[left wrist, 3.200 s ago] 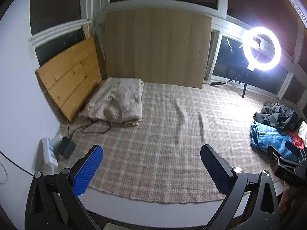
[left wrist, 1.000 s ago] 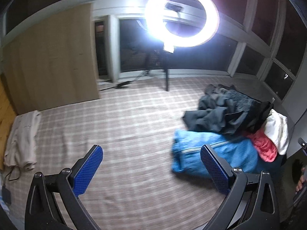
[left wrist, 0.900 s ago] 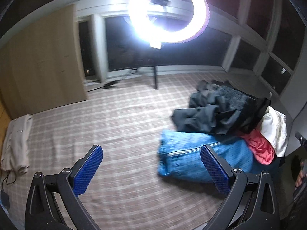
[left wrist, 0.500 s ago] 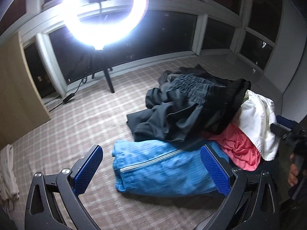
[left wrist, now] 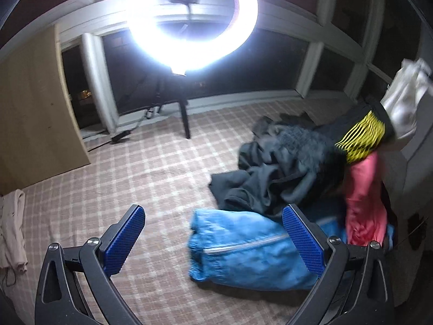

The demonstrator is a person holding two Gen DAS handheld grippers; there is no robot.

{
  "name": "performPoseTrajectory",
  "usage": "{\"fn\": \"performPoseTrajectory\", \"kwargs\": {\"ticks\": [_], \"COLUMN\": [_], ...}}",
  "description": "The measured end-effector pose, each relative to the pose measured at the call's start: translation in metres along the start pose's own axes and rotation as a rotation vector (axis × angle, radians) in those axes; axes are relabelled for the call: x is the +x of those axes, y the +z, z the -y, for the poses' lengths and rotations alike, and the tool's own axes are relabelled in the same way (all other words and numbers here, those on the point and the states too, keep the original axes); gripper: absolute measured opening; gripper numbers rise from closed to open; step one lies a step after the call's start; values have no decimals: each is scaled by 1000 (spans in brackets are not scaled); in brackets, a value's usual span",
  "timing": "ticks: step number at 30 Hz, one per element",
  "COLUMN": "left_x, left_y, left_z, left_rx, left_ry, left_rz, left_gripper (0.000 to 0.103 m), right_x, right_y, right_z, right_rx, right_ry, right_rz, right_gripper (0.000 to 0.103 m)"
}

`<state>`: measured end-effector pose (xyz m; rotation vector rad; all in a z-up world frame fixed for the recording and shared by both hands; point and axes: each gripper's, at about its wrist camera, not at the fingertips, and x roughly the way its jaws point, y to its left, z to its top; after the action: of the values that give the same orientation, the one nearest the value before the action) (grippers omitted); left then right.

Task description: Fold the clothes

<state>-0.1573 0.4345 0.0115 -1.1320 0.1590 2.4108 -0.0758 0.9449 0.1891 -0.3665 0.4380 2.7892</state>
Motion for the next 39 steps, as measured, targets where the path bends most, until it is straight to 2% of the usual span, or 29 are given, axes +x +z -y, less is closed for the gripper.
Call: {"fn": "performPoseTrajectory", "kwargs": {"ticks": [4,6,9,12,16,19,24,27,30,33,39], "left_x": [-13,-20,-32,-44,-70,-91,-125,-146,-168,-191,-223], "left_y": [5,6,8,8,6,3,-6,-16,-27,-39,-68], "left_z": [-23,-32,-44,-52,-66,-81,-120,-152,-186,-220,-284], "left_rx": [-45,-57,-72,-82,-85,-93,-105,-105,-95,-77,-73], "left_ry": [20,32,44,45,56,60,50,48,57,97,186], "left_rz": [28,41,58,78,127,167,225,245,251,267,267], "left_gripper": [102,102,102,102,102,102,102,102,102,102,102], "right_x": [-23,-37,-54,-73,-105,-115,-154,-180,-223,-229,-116], "right_y": [73,103,144,183,209,215,187,162,139,112,-65], "right_z": [-35,-54,-84,-117,-167,-204,-288,-339,-395,-428,-467], "right_rx": [-83,-128,-171,-176,-192,-222,-268,-316,-332,-343,-473], "right_ry": [-70,-74,-66,11,137,223,367,414,473,501,461], "right_rz": [176,258,329,366,400,404,363,351,322,298,-141], "right_gripper": [8,8,8,8,8,8,8,8,8,8,10]}}
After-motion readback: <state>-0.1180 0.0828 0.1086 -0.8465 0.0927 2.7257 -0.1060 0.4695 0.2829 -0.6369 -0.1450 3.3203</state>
